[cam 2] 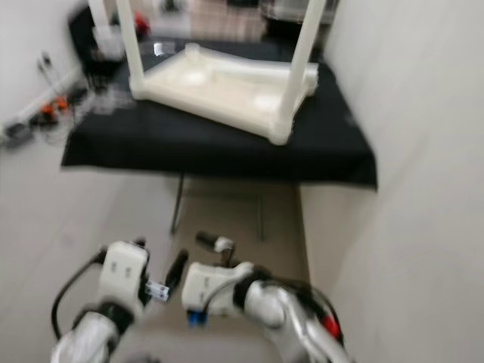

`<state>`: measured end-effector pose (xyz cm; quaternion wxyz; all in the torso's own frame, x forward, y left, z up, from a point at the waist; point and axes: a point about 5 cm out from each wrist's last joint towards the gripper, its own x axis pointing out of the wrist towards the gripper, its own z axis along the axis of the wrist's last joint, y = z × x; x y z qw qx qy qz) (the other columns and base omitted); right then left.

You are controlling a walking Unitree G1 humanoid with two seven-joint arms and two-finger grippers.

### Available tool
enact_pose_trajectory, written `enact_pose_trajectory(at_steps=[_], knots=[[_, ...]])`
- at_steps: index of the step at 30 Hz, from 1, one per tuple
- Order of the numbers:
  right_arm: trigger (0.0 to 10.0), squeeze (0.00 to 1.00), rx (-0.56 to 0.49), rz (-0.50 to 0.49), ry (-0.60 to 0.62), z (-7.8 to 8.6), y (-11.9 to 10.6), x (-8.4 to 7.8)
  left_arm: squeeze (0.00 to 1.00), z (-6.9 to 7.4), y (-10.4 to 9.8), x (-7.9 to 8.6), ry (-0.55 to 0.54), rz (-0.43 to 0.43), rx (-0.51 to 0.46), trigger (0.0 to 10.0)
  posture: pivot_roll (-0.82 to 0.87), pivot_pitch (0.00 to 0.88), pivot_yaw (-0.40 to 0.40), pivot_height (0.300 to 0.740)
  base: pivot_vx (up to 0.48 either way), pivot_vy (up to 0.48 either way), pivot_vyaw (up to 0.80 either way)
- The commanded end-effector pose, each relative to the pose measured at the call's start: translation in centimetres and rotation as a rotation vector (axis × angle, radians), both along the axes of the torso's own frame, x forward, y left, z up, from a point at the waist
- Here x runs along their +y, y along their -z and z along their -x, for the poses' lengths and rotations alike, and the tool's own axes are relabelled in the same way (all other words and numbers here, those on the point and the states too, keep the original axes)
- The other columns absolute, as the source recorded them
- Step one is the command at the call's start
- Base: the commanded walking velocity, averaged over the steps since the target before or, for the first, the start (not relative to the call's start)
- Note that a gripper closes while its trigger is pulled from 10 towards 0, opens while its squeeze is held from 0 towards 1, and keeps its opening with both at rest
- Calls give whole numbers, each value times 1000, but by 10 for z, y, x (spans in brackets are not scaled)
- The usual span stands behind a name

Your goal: Building children table

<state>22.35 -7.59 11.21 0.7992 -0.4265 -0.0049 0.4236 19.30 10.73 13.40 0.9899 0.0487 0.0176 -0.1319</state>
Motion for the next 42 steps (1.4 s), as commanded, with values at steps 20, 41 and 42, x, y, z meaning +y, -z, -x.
enact_pose_trajectory(at_steps=[20, 41, 42], knots=[[10000, 0, 21, -2, 1, 0, 0, -4, 0, 0, 1, -7, 37, -11, -10, 10000, -40, 112, -121, 740, 0, 0, 0], [10000, 0, 23, -3, 2, -1, 0, -3, 0, -1, 2, -6, 29, -6, -5, 10000, -41, 118, -128, 740, 0, 0, 0], [10000, 0, 23, -2, 2, -1, 0, -4, 0, -1, 2, -6, 29, -6, -5, 10000, -41, 118, -128, 740, 0, 0, 0]])
